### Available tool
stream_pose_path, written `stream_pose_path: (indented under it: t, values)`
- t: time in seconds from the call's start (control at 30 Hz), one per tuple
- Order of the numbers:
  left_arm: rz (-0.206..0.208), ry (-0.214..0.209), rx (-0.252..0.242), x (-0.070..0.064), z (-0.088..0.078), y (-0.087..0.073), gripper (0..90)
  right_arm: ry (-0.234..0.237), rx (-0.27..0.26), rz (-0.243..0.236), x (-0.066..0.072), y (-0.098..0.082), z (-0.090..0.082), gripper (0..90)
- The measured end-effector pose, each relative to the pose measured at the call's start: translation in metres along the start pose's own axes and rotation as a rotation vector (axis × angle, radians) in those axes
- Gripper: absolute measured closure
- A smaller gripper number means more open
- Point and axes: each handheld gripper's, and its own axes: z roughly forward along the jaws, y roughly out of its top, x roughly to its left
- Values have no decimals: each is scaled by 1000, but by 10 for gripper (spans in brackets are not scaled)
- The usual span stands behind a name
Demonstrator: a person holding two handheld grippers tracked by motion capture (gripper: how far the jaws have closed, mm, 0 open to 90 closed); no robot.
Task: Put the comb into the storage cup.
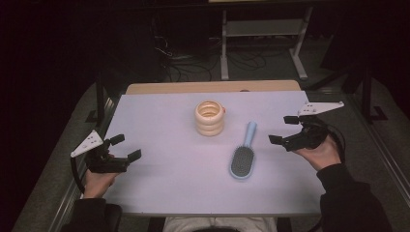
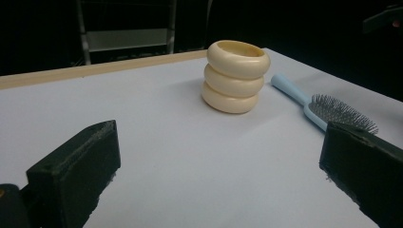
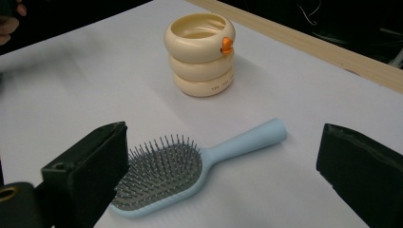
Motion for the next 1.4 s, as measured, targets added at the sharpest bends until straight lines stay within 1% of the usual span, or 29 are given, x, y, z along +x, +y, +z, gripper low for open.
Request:
stream_pose_path:
  t: [0.1,0.4,0.73,1.0,1.17,1.4]
  values:
    - [-6,-3,-7,0,0,0,0,2,3,-4,0,5,2,30]
    - [-5,-5,-4,1,1,0,0,9,14,-17,-2,18,10,43]
    - [-9,-9,-8,1,1,0,0,14,31,-30,-7,32,21,74]
    - [-12,-12,-10,2,1,0,0,17,49,-53,-9,43,30,113]
    - [-15,-14,-14,2,1,1,0,21,69,-59,-12,48,37,132]
    - [-14,-17,-14,3,2,1,0,13,96,-50,-20,51,47,146]
